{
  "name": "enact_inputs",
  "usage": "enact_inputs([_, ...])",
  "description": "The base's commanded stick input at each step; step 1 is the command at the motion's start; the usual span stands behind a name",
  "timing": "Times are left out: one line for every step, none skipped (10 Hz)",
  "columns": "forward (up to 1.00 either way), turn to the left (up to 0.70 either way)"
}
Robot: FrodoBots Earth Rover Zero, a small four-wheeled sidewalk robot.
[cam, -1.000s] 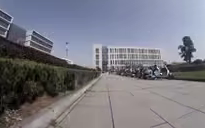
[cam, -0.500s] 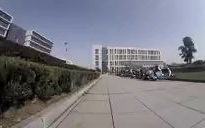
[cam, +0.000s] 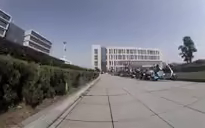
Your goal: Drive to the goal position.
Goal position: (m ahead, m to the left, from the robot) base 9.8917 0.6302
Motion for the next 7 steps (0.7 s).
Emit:
enact_inputs([0.5, 0.0])
enact_inputs([0.5, 0.0])
enact_inputs([0.5, 0.0])
enact_inputs([0.5, 0.0])
enact_inputs([0.5, 0.0])
enact_inputs([0.5, 0.0])
enact_inputs([0.5, 0.0])
